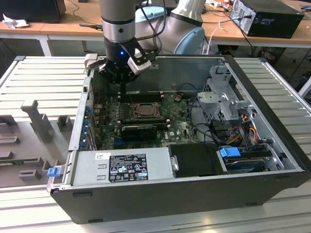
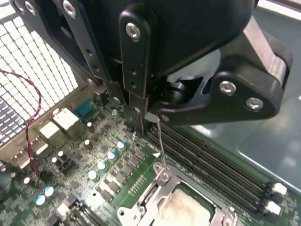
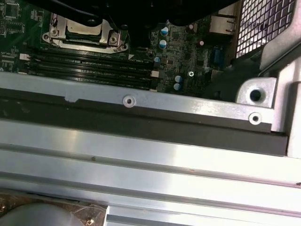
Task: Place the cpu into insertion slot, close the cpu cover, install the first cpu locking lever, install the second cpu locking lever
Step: 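Install the first cpu locking lever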
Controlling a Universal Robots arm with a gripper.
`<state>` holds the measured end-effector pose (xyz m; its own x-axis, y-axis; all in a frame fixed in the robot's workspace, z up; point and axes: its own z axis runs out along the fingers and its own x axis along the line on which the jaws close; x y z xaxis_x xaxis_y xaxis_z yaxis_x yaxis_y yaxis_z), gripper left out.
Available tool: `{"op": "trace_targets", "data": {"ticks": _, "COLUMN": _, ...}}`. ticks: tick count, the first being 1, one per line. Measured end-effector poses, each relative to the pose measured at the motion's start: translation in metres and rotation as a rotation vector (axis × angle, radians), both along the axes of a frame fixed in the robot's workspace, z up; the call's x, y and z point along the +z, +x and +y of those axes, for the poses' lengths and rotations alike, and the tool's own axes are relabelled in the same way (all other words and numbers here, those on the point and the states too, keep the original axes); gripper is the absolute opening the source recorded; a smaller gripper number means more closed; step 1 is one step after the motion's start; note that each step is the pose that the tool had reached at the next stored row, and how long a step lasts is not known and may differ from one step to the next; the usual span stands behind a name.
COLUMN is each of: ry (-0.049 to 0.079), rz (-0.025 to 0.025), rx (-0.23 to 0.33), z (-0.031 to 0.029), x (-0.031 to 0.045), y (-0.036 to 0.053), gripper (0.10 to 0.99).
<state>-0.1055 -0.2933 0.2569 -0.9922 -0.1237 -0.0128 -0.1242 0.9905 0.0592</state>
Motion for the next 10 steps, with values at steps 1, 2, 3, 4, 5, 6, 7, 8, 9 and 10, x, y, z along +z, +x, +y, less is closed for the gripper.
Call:
{"op": "trace_targets", "data": {"ticks": 1, "ry": 0.0, "rz": 0.0, "rx": 0.0, "z": 0.0, "x": 0.0, "y": 0.0004, "gripper": 0.106}}
{"op": "trace_targets", "data": {"ticks": 2, "ry": 0.0, "rz": 0.0, "rx": 0.0, "z": 0.0, "x": -0.0001, "y": 0.0007, "gripper": 0.106}}
{"op": "trace_targets", "data": {"ticks": 3, "ry": 0.0, "rz": -0.0001, "rx": 0.0, "z": 0.0, "x": -0.0002, "y": 0.0014, "gripper": 0.106}}
{"op": "trace_targets", "data": {"ticks": 4, "ry": 0.0, "rz": -0.0002, "rx": 0.0, "z": 0.0, "x": -0.0004, "y": 0.002, "gripper": 0.106}}
{"op": "trace_targets", "data": {"ticks": 5, "ry": 0.0, "rz": -0.0001, "rx": 0.0, "z": 0.0, "x": -0.0005, "y": 0.0027, "gripper": 0.106}}
{"op": "trace_targets", "data": {"ticks": 6, "ry": 0.0, "rz": -0.0001, "rx": 0.0, "z": 0.0, "x": -0.0008, "y": 0.0038, "gripper": 0.106}}
{"op": "trace_targets", "data": {"ticks": 7, "ry": 0.0, "rz": -0.0001, "rx": 0.0, "z": 0.0, "x": -0.001, "y": 0.0043, "gripper": 0.106}}
{"op": "trace_targets", "data": {"ticks": 8, "ry": 0.0, "rz": 0.0, "rx": 0.0, "z": 0.0, "x": -0.001, "y": 0.0047, "gripper": 0.106}}
{"op": "trace_targets", "data": {"ticks": 9, "ry": 0.0, "rz": 0.0001, "rx": 0.0, "z": 0.0, "x": -0.0011, "y": 0.0053, "gripper": 0.106}}
{"op": "trace_targets", "data": {"ticks": 10, "ry": 0.0, "rz": 0.0001, "rx": 0.0, "z": 0.0, "x": -0.0011, "y": 0.0057, "gripper": 0.106}}
